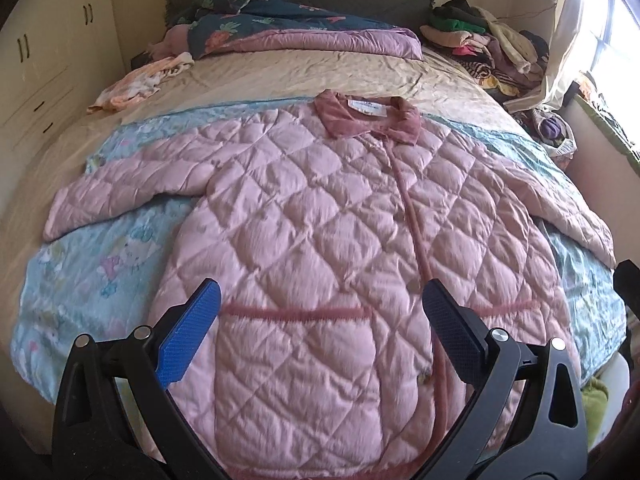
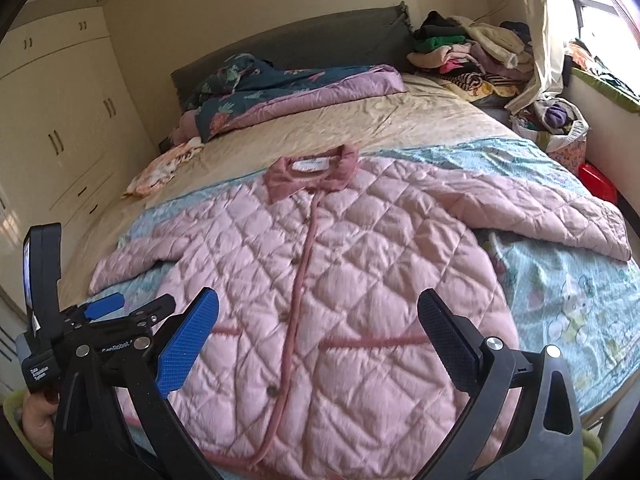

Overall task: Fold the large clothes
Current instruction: 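Move the right tool toward the jacket sleeve beside the right tool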

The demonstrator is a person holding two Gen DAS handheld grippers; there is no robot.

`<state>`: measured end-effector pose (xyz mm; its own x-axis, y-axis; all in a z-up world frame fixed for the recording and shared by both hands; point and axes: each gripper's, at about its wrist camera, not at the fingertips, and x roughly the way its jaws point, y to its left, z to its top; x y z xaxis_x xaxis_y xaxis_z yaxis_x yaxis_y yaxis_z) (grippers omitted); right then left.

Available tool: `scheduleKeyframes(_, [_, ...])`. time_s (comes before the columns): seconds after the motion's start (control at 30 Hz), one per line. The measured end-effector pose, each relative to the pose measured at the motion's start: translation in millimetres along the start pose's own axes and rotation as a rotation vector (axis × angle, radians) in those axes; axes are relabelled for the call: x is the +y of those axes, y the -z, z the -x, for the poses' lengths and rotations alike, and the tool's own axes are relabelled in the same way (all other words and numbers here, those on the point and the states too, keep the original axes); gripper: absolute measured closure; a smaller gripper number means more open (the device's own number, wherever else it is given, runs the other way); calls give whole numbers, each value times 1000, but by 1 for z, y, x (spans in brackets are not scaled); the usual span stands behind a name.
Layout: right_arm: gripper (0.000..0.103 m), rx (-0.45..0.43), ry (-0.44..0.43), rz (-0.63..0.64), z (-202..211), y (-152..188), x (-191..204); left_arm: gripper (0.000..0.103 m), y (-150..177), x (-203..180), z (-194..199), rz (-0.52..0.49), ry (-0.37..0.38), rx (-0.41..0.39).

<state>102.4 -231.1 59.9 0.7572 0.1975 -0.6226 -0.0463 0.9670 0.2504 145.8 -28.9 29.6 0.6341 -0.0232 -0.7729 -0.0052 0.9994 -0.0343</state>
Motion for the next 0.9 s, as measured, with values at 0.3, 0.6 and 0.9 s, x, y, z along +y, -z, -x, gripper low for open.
scheduleKeyframes(0.3, [4,-6,-11,-59,-19,-34,-28,8,-36,-22,-24,-29,10,-4])
scheduleKeyframes(0.6, [4,-23,36,-124,-40,-61,-70,8,-74,-39,-54,-21,10,18])
scheduleKeyframes(0.9, [4,-34,129,-243,-71,-81,-136,8,-106,-54,-89,-8,7,22])
